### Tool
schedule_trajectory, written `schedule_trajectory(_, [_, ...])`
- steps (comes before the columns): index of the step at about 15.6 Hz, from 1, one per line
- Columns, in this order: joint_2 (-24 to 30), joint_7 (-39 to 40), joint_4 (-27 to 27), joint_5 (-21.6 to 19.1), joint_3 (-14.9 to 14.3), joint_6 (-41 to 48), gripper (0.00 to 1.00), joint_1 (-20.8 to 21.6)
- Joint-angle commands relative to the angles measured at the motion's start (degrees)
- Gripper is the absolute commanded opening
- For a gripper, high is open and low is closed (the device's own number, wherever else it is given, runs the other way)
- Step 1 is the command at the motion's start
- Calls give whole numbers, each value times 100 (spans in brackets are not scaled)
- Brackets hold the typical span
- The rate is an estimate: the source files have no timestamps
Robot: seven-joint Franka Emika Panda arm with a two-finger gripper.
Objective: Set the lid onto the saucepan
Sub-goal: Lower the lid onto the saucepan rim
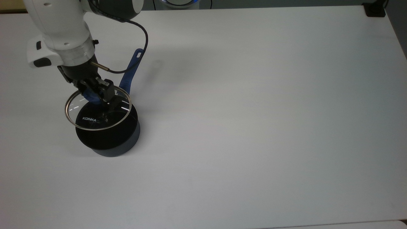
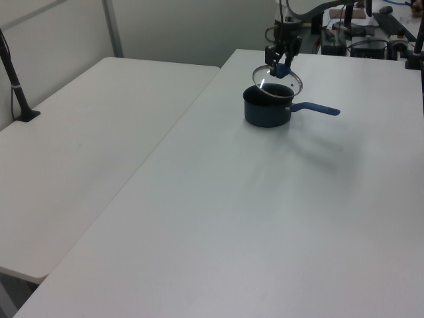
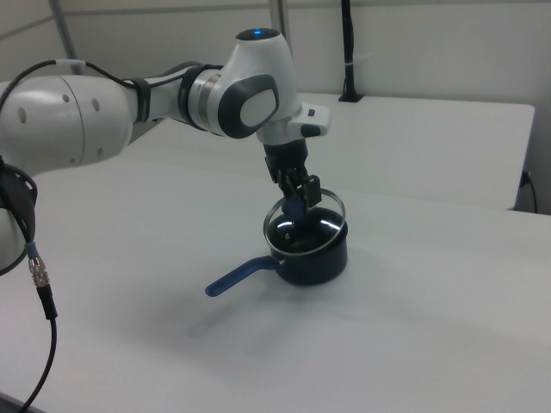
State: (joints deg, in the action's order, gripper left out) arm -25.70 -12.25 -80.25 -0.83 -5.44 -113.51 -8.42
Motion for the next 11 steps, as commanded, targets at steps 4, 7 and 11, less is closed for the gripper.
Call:
schedule_trajectory(4, [-172, -304, 97, -128, -177, -426, 51, 174])
schedule_trajectory(7, [-181, -296, 88, -119, -177, -426, 51, 191])
schedule_trajectory(11, [-181, -260, 18, -110, -168, -417, 52, 253])
